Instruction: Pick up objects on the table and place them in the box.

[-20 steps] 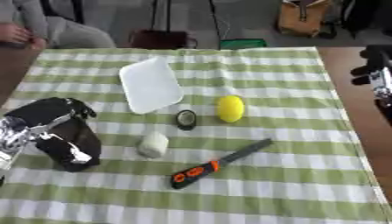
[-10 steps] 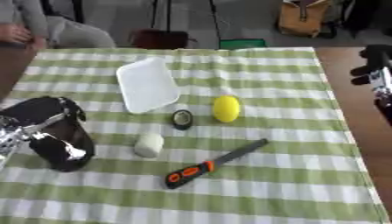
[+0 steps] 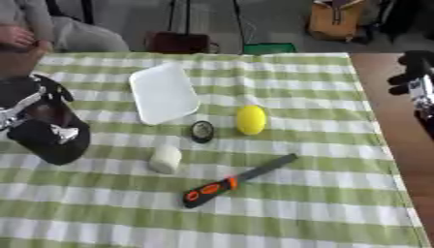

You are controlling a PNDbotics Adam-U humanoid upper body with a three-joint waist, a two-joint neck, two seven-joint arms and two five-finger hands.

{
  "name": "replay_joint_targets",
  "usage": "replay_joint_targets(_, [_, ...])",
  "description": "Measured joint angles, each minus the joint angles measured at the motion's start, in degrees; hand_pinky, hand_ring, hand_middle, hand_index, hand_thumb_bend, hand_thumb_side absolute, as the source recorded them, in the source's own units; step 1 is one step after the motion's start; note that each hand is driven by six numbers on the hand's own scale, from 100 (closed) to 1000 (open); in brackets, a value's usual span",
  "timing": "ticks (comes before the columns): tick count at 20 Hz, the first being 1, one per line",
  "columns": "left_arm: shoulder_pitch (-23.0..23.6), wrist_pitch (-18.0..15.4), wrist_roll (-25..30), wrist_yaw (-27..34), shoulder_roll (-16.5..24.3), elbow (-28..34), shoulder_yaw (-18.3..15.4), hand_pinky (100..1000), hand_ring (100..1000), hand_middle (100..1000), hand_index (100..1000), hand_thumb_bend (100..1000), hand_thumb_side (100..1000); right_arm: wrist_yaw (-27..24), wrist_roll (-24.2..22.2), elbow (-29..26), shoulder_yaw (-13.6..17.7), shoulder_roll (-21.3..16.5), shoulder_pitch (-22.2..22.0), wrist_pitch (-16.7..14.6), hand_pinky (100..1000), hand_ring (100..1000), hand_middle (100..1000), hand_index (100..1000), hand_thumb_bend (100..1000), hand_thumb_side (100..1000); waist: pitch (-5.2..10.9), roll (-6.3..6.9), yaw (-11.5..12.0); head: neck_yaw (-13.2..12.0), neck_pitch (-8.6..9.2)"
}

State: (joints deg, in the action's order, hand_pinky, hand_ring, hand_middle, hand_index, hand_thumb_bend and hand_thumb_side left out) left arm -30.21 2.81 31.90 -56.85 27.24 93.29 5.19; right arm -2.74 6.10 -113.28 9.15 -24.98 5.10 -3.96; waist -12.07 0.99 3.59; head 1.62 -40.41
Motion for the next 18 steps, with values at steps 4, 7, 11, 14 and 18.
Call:
replay_joint_targets(4, [-3.2,1.1,-1.3,1.5,-0.4,-0.6,-0.1,100,343,537,745,302,317,0.0,0.0,0.0,0.0,0.0,0.0,0.0,587,612,694,757,208,605,0.16,-0.05,-0.5,-0.1,-0.35])
replay_joint_targets(7, [-5.9,1.7,-3.2,1.8,-1.8,-2.8,0.6,100,340,535,745,304,320,0.0,0.0,0.0,0.0,0.0,-0.1,0.0,587,612,694,757,208,605,0.20,-0.05,-0.7,-0.2,-0.42])
replay_joint_targets(11, [-9.4,2.7,-6.3,0.9,-3.8,-6.8,1.3,100,337,530,746,338,330,0.0,-0.2,0.0,-0.2,0.0,0.0,0.1,587,611,694,757,208,605,0.21,-0.04,-1.4,-0.7,-0.45])
replay_joint_targets(14, [-12.9,4.0,-8.8,-0.9,-5.6,-10.5,1.4,100,330,518,743,357,328,0.0,-0.4,0.0,-0.4,0.0,0.2,0.1,586,610,693,757,207,606,0.12,-0.01,-2.1,-1.2,-0.46])
replay_joint_targets(18, [-17.9,6.7,-12.2,-4.1,-8.4,-16.0,0.4,100,328,517,738,383,347,0.0,-0.9,0.0,-0.8,0.0,0.7,-0.1,586,610,693,757,207,606,-0.43,0.15,-3.6,-2.2,-0.43])
